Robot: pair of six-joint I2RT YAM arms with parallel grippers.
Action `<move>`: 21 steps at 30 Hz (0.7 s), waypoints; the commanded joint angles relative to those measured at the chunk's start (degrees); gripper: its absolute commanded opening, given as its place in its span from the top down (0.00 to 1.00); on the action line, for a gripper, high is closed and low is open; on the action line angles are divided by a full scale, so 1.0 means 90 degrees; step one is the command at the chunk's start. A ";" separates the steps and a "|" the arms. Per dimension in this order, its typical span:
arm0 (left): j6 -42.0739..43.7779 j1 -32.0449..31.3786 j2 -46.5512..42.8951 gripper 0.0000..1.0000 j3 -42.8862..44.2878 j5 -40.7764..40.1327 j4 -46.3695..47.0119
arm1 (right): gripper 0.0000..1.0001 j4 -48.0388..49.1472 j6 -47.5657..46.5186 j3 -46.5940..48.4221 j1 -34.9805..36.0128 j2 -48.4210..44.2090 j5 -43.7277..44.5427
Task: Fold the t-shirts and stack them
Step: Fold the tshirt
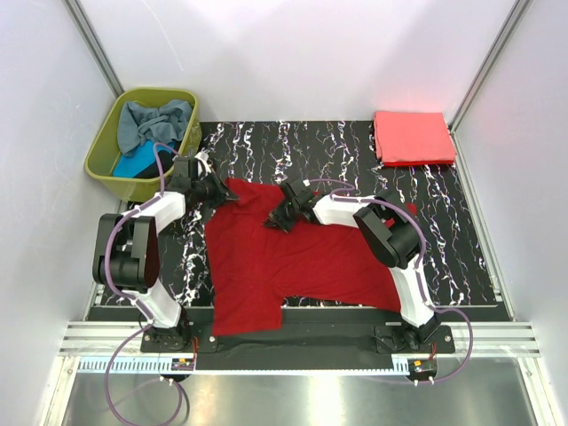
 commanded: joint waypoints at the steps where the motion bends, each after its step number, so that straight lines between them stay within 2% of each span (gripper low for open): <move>1: 0.0169 -0.0016 -0.0367 1.00 -0.0071 0.0122 0.0226 | 1.00 -0.0143 -0.0047 0.0242 0.0053 0.0049 0.0098; 10: 0.0355 -0.0016 -0.0738 1.00 -0.0178 0.0083 -0.0077 | 1.00 -0.0562 -0.0818 0.0340 0.0014 -0.0624 -0.0263; 17: 0.0121 -0.0016 -0.1167 1.00 -0.0637 0.0024 -0.0272 | 1.00 -0.0719 -0.1444 0.0028 -0.0094 -0.0839 -0.1512; 21: -0.0064 -0.0026 -0.1431 1.00 -0.0997 0.0122 -0.0292 | 1.00 -0.0729 -0.2175 -0.0207 -0.0172 -0.0947 -0.2146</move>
